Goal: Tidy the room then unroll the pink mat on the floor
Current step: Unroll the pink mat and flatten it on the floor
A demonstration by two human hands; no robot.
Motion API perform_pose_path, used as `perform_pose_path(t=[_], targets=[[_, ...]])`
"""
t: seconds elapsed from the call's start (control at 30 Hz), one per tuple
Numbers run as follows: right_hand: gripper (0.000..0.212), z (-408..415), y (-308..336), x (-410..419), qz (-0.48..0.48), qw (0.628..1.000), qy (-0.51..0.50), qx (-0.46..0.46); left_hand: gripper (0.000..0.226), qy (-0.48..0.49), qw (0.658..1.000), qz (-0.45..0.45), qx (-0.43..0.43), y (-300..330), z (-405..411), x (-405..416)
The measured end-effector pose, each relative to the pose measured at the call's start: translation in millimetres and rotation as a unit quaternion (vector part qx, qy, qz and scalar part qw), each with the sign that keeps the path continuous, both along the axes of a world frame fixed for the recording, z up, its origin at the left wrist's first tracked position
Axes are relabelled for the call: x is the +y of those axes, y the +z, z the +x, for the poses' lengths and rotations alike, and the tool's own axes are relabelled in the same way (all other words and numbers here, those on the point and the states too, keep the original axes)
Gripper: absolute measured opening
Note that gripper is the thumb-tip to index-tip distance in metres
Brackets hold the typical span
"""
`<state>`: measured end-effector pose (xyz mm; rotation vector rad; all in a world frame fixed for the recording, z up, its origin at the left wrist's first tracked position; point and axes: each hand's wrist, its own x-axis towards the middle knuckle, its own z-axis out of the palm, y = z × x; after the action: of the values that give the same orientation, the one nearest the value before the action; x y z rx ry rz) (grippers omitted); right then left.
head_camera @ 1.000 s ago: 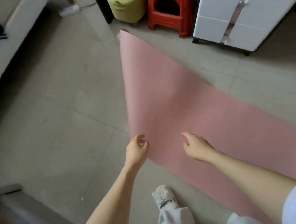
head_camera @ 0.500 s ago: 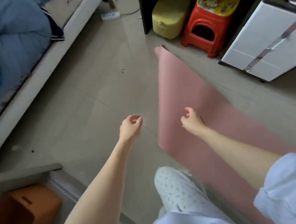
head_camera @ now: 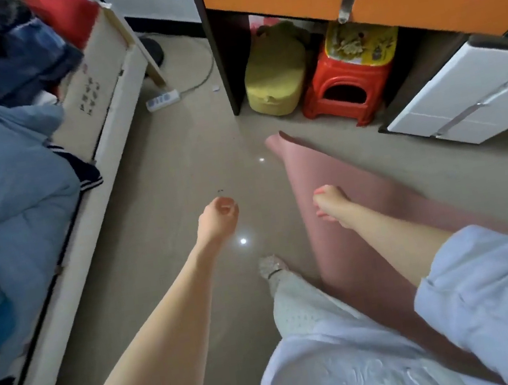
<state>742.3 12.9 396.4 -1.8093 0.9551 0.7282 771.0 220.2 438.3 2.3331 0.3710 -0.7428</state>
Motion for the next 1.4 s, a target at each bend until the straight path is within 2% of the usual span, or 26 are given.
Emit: perform_pose_path(t=[0.1, 0.17, 0.3, 0.43, 0.57, 0.7, 0.8, 0.93, 1.03, 1.2, 1.3, 1.4], targets=[[0.044, 44.5, 12.7, 24.4, -0.004, 1.0, 0.007, -0.002, 0.02, -0.045, 0.999, -0.002, 0.009, 10.6, 62.3, 11.1], [0.045, 71.0, 17.5, 33.9, -0.006, 1.0, -0.017, -0.002, 0.026, -0.08, 0.996, -0.01, 0.025, 10.2, 102.1, 16.5], [0.038, 101.0, 17.7, 50.1, 0.02, 0.983, -0.185, -0.004, 0.029, -0.168, 0.984, -0.009, 0.064, -4.9, 175.4, 18.8], [0.035, 118.1, -1.4, 73.0, 0.044, 0.936, -0.35, 0.014, 0.029, -0.274, 0.958, 0.006, 0.088, -32.7, 245.5, 11.0], [0.034, 132.0, -45.6, 96.2, 0.035, 0.857, -0.514, -0.006, 0.029, -0.391, 0.912, 0.003, 0.12, -92.7, 301.9, 6.3], [0.037, 141.0, -117.4, 121.8, -0.009, 0.82, -0.572, 0.02, 0.032, -0.439, 0.892, 0.032, 0.1, -164.8, 343.6, 0.0], [0.04, 138.6, -193.9, 138.0, -0.074, 0.843, -0.531, 0.036, 0.036, -0.443, 0.888, 0.025, 0.121, -237.6, 349.8, -14.8], [0.051, 136.3, -293.6, 143.6, -0.173, 0.912, -0.365, 0.068, 0.049, -0.439, 0.887, 0.004, 0.141, -344.1, 351.3, -36.3], [0.062, 139.5, -389.6, 131.1, -0.245, 0.931, -0.262, 0.068, 0.05, -0.418, 0.9, -0.03, 0.123, -440.1, 350.5, -50.9], [0.066, 154.3, -508.0, 111.6, -0.356, 0.91, -0.206, 0.045, 0.07, -0.472, 0.881, 0.007, 0.031, -570.3, 359.5, -91.1], [0.067, 155.6, -549.1, 106.9, -0.395, 0.892, -0.22, -0.001, 0.089, -0.409, 0.908, -0.089, 0.01, -612.4, 374.6, -115.1], [0.069, 153.0, -572.8, 110.1, -0.404, 0.868, -0.281, -0.057, 0.086, -0.373, 0.917, -0.138, -0.013, -635.5, 384.6, -125.7]])
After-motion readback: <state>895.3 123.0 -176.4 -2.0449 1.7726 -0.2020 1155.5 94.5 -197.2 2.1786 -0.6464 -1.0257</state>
